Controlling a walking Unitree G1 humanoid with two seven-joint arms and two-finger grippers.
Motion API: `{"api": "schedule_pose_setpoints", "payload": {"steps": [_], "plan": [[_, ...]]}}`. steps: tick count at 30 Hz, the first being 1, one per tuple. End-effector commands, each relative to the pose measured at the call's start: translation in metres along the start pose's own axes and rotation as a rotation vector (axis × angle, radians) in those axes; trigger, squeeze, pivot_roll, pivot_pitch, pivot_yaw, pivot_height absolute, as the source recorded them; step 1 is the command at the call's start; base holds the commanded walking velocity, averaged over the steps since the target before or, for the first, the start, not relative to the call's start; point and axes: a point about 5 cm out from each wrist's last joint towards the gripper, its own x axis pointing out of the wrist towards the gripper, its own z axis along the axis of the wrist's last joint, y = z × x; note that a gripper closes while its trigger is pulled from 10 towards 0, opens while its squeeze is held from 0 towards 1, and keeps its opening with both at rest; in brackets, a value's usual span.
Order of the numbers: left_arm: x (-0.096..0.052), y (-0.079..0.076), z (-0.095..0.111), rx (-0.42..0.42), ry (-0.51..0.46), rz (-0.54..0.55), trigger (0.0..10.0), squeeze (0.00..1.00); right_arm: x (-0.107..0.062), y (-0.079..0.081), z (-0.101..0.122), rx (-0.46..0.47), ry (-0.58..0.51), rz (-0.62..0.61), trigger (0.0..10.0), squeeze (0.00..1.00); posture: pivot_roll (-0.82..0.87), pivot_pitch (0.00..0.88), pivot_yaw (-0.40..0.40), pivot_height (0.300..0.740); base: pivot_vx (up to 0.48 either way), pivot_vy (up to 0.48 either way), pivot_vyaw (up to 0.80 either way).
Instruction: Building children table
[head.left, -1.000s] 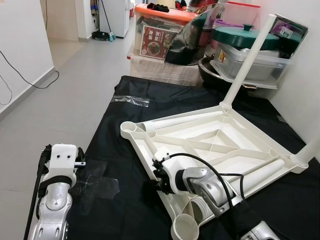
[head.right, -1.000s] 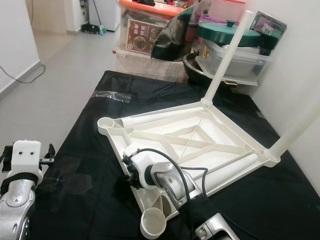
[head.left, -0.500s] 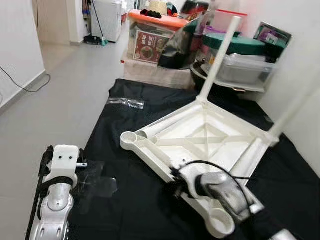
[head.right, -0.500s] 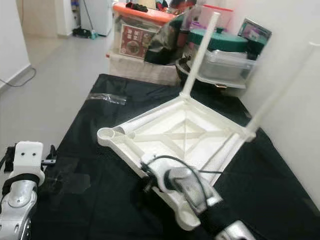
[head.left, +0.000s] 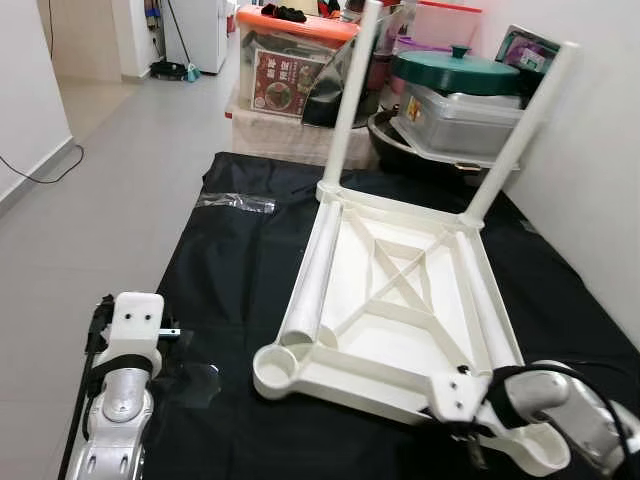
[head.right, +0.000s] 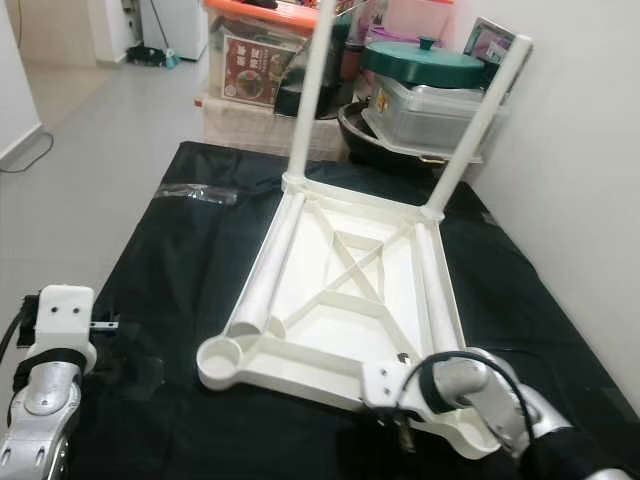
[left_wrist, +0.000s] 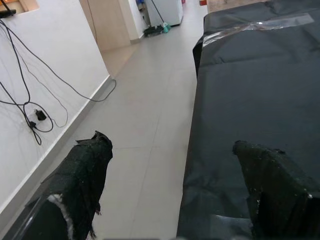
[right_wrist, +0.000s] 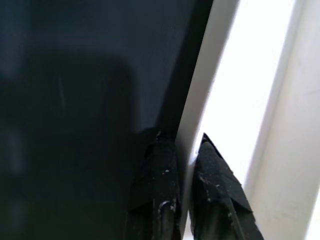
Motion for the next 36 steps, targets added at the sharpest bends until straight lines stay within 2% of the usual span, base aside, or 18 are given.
{"api": "schedule_pose_setpoints", "payload": {"steps": [1, 2, 3, 8, 13, 16, 18, 19, 20, 23, 24, 25, 27, 29, 36], "plan": [[0.0, -0.004, -0.001, 0.008, 0.005, -0.02, 10.0, 0.0, -0.007, 0.015, -0.025, -0.075, 0.173, 0.11, 0.0, 0.0, 0.05, 0.0, -0.154, 0.74, 0.0, 0.0, 0.0], [0.001, -0.004, -0.001, 0.01, 0.003, -0.022, 10.0, 0.0, -0.018, 0.011, -0.039, -0.113, 0.268, 0.116, 0.0, 0.0, 0.05, 0.0, -0.155, 0.74, 0.0, 0.0, 0.0], [0.001, -0.004, -0.001, 0.011, 0.002, -0.023, 10.0, 0.0, -0.022, 0.01, -0.044, -0.125, 0.303, 0.115, 0.0, 0.0, 0.05, 0.0, -0.155, 0.74, 0.0, 0.0, 0.0], [0.0, -0.006, 0.0, 0.01, 0.001, -0.024, 10.0, 0.0, -0.032, 0.008, -0.056, -0.155, 0.383, 0.127, 0.0, 0.0, 0.05, 0.0, -0.165, 0.74, 0.0, 0.0, 0.0], [0.0, -0.007, -0.001, 0.009, 0.002, -0.025, 10.0, 0.0, -0.033, 0.008, -0.055, -0.147, 0.364, 0.128, 0.0, 0.0, 0.05, 0.0, -0.165, 0.74, 0.0, 0.0, 0.0], [-0.001, -0.011, -0.002, 0.007, 0.007, -0.032, 10.0, 0.0, -0.023, 0.007, -0.046, -0.12, 0.266, 0.103, 0.0, 0.0, 0.05, 0.0, -0.164, 0.74, 0.0, 0.0, 0.0], [-0.001, -0.011, -0.002, 0.007, 0.007, -0.032, 10.0, 0.0, -0.023, 0.007, -0.046, -0.12, 0.266, 0.103, 0.0, 0.0, 0.05, 0.0, -0.164, 0.74, 0.0, 0.0, 0.0], [-0.001, -0.012, -0.003, 0.007, 0.007, -0.038, 10.0, 0.0, -0.017, 0.009, -0.042, -0.09, 0.236, 0.097, 9.5, 0.0, 0.05, 0.0, -0.16, 0.74, 0.0, 0.0, 0.0], [0.0, -0.013, -0.003, 0.008, 0.006, -0.043, 10.0, 0.0, -0.012, 0.009, -0.04, -0.065, 0.194, 0.09, 10.0, 0.0, 0.05, 0.0, -0.158, 0.74, 0.0, 0.0, 0.0], [0.0, -0.013, -0.003, 0.008, 0.006, -0.043, 10.0, 0.0, -0.012, 0.009, -0.04, -0.065, 0.194, 0.09, 10.0, 0.0, 0.05, 0.0, -0.158, 0.74, 0.0, 0.0, 0.0], [0.001, -0.013, -0.003, 0.009, 0.006, -0.045, 10.0, 0.0, -0.009, 0.006, -0.035, -0.027, 0.142, 0.075, 10.0, 0.0, 0.04, 0.0, -0.154, 0.74, 0.0, 0.0, 0.0], [0.002, -0.013, -0.003, 0.011, 0.006, -0.048, 10.0, 0.0, -0.007, 0.003, -0.029, 0.012, 0.084, 0.055, 10.0, 1.0, 0.04, 0.0, -0.151, 0.74, 0.0, 0.0, 0.0], [0.003, -0.015, -0.003, 0.012, 0.004, -0.054, 10.0, 0.0, -0.006, -0.001, -0.02, 0.068, -0.009, 0.037, 10.0, 1.0, 0.04, 0.0, -0.151, 0.74, 0.0, 0.0, 0.0], [0.003, -0.015, -0.003, 0.012, 0.004, -0.054, 10.0, 0.0, -0.006, -0.001, -0.02, 0.068, -0.009, 0.037, 10.0, 1.0, 0.04, 0.0, -0.151, 0.74, 0.0, 0.0, 0.0], [0.003, -0.017, -0.003, 0.01, 0.002, -0.062, 10.0, 0.0, -0.007, -0.003, -0.002, 0.103, -0.141, 0.017, 10.0, 1.0, 0.04, 0.0, -0.146, 0.74, 0.0, 0.0, 0.0]]}}
